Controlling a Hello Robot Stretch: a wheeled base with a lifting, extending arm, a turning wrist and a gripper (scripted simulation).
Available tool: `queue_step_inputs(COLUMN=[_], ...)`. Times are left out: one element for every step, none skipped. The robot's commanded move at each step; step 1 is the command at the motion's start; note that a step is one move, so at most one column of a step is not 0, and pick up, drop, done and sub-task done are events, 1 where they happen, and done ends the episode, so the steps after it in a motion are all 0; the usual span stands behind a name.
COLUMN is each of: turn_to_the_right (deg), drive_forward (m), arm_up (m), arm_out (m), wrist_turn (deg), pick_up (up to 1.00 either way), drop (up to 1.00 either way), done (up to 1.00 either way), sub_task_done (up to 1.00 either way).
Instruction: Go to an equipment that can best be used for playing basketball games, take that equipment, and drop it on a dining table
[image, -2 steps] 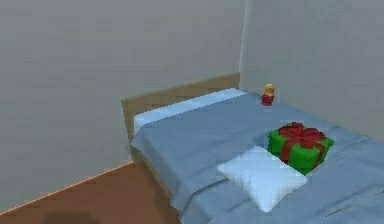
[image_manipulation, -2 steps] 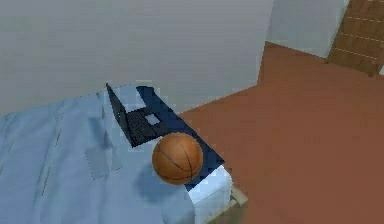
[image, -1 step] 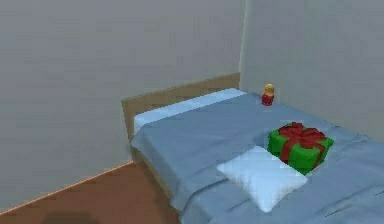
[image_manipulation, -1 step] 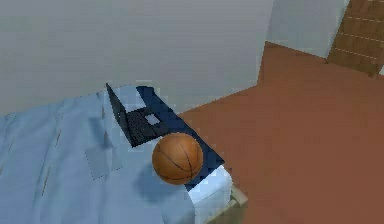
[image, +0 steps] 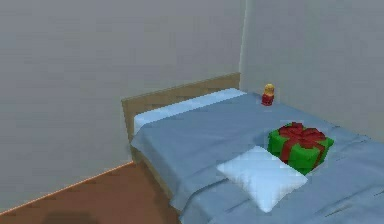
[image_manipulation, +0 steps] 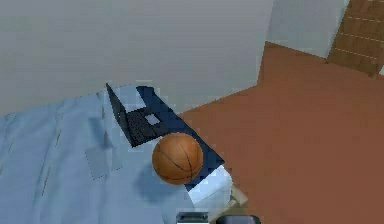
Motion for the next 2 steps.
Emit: queue_step_inputs(turn_to_the_right=[0.0, 0.0], drive_forward=[0.0, 0.0], arm_up=[0.0, 0.0], arm_out=[0.26, 0.0], wrist_turn=[0.0, 45.0], pick_up=[0.0, 0.0], drop=[0.0, 0.0], done=[0.0, 0.0], sub_task_done=[0.0, 0.0])
